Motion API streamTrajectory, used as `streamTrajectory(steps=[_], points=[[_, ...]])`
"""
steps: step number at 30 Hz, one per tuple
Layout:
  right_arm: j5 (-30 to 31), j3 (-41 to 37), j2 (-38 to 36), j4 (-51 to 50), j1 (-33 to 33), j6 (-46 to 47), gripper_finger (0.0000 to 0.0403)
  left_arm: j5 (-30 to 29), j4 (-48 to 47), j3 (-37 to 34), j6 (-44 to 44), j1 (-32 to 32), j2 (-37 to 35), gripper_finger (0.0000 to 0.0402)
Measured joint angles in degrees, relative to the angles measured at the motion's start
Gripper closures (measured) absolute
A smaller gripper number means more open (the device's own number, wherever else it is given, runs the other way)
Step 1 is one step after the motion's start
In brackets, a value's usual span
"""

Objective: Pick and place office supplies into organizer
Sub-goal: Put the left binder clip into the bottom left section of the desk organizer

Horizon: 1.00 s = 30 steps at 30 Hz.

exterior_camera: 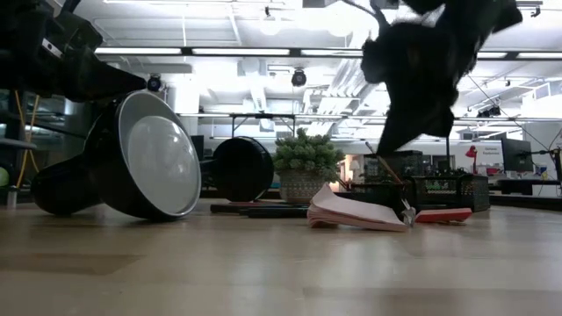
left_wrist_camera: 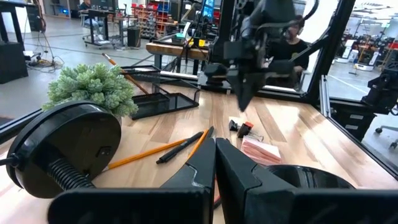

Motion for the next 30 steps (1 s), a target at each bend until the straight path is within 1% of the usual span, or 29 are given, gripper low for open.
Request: streamTrajectory(steps=[4, 7, 10, 14, 17, 19, 22, 26, 30], points=[[-0.49, 3.93, 0.08, -4.57, 1.64, 7.32, 0.0399, 0.0, 0.0, 0.0, 0.0, -0.02, 0.0, 0.0401], [-0.4, 6.61, 0.15, -8.65, 3.04, 13.56, 0.0387, -0.02, 0.0, 0.0, 0.0, 0.0, 0.0, 0.0401], [0.54, 7.61, 0.19, -10.58, 4.84, 19.22, 0.0363, -0.01, 0.0, 0.0, 0.0, 0.0, 0.0, 0.0401], [2.42, 7.61, 0.95, -11.23, 7.02, 27.9, 0.0319, -0.02, 0.0, 0.0, 0.0, -0.01, 0.0, 0.0401], [3.11, 7.61, 3.03, -10.84, 7.93, 32.6, 0.029, -0.02, 0.0, 0.0, 0.0, -0.01, 0.0, 0.0401], [2.46, 7.61, 4.75, -10.21, 7.93, 35.46, 0.0276, -0.01, 0.0, 0.0, 0.0, -0.02, 0.0, 0.0401], [0.24, 7.62, 7.51, -8.41, 7.88, 36.59, 0.0266, 0.0, -0.02, 0.0, 0.0, -0.02, -0.02, 0.0401], [0.11, 10.28, 10.95, -8.98, 7.88, 36.95, 0.0268, 0.0, 0.0, 0.0, 0.0, -0.02, -0.02, 0.0401], [0.36, 15.14, 14.45, -14.85, 7.82, 37.96, 0.0279, 0.0, -0.01, 0.0, 0.0, -0.01, -0.02, 0.0401]])
